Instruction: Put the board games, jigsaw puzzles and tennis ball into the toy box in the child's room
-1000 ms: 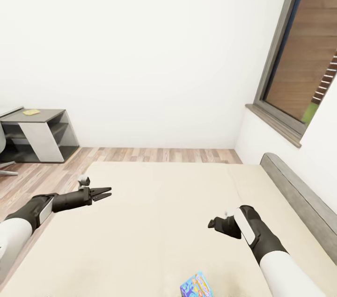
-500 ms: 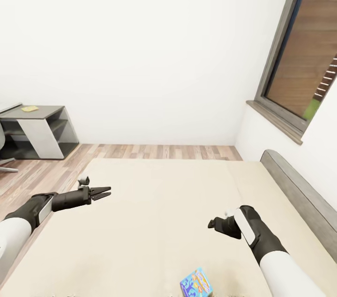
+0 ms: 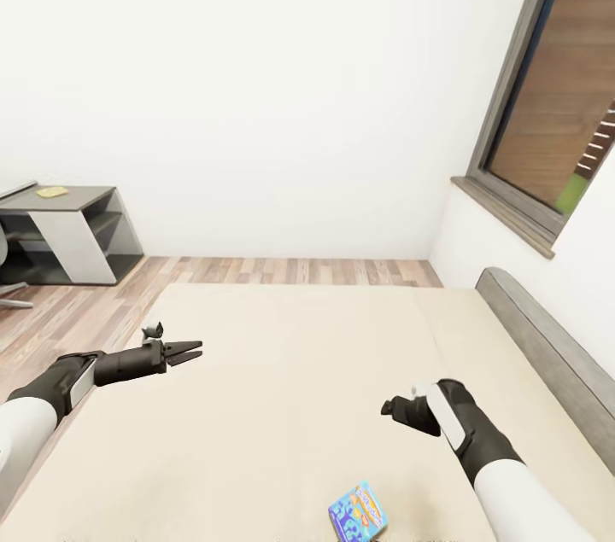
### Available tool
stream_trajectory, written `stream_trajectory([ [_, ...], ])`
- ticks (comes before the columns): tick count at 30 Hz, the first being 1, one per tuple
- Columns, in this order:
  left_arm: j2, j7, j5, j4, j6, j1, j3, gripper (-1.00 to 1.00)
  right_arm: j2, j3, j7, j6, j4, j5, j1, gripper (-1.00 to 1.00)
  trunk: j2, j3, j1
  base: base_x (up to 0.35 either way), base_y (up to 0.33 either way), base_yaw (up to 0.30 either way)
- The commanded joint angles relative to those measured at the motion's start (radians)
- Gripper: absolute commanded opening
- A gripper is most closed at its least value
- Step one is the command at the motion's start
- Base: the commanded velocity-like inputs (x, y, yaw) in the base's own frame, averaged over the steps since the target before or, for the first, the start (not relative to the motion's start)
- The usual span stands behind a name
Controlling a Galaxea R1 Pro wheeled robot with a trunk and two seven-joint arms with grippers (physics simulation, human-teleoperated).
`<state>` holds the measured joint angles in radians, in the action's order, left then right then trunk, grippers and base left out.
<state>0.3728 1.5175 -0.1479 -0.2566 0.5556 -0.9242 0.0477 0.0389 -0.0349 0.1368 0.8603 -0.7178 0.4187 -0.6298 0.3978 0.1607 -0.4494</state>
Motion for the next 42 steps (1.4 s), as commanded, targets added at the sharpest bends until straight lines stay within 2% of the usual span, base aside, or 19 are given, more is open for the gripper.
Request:
stream_trajectory([
  [1, 0.000, 0.004, 0.004, 0.000, 0.011, -0.001, 0.003, 1.00, 0.000, 0.000, 0.009, 0.000, 0.001, 0.011, -0.001, 1.00, 0.002, 0.004, -0.001, 0.000, 0.000, 0.000],
  [42, -0.001, -0.003, 0.005, 0.000, 0.010, -0.001, 0.001, 1.00, -0.003, 0.000, 0.006, -0.015, 0.008, 0.014, -0.001, 1.00, 0.002, 0.071, -0.001, 0.000, 0.000, 0.000],
])
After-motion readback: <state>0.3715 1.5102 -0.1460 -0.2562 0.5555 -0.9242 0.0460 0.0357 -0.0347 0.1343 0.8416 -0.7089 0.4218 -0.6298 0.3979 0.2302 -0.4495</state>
